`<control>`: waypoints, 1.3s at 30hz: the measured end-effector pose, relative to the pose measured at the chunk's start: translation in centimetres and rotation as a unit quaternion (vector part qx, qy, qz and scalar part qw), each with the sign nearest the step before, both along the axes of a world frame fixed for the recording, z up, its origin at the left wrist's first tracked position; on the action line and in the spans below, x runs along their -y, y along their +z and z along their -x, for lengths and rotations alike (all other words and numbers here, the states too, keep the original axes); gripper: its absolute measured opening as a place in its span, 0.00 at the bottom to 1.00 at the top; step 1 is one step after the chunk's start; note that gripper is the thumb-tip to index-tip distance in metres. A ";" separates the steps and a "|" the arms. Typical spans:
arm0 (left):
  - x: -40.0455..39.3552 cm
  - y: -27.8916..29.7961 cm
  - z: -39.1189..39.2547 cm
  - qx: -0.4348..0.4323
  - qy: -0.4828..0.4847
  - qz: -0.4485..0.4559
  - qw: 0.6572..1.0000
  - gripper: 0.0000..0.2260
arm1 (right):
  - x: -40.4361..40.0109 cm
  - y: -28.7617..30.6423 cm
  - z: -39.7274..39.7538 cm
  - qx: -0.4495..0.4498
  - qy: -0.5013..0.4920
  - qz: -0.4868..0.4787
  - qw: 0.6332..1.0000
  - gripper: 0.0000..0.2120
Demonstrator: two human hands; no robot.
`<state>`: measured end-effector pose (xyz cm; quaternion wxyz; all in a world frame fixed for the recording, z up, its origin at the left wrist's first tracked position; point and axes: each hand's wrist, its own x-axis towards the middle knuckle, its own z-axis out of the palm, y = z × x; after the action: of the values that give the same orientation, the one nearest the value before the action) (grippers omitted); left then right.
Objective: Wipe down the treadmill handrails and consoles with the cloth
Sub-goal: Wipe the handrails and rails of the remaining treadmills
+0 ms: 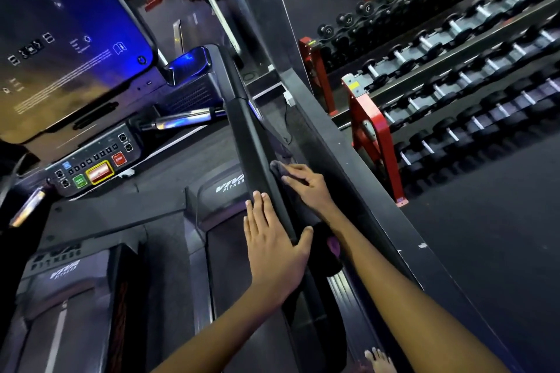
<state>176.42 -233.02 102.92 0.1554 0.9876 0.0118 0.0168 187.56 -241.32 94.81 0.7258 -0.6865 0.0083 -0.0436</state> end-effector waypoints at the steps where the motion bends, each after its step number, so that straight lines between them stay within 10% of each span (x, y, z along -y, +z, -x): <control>1: -0.2 0.2 -0.5 0.009 -0.003 0.008 1.000 0.47 | 0.1 -0.1 -0.3 -0.003 0.007 -0.004 1.000 0.17; 8: -1.8 0.9 -9.7 0.066 0.056 0.073 0.994 0.26 | -0.7 0.5 -2.4 -0.008 0.008 0.011 1.000 0.17; 39: -2.0 0.4 -11.6 -0.023 0.045 0.106 0.993 0.41 | -1.8 0.2 -8.9 -0.060 -0.002 -0.020 0.998 0.15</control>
<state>187.99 -231.02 103.29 0.2579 0.9642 0.0617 0.0000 196.42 -239.50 94.99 0.7377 -0.6730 0.0537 -0.0036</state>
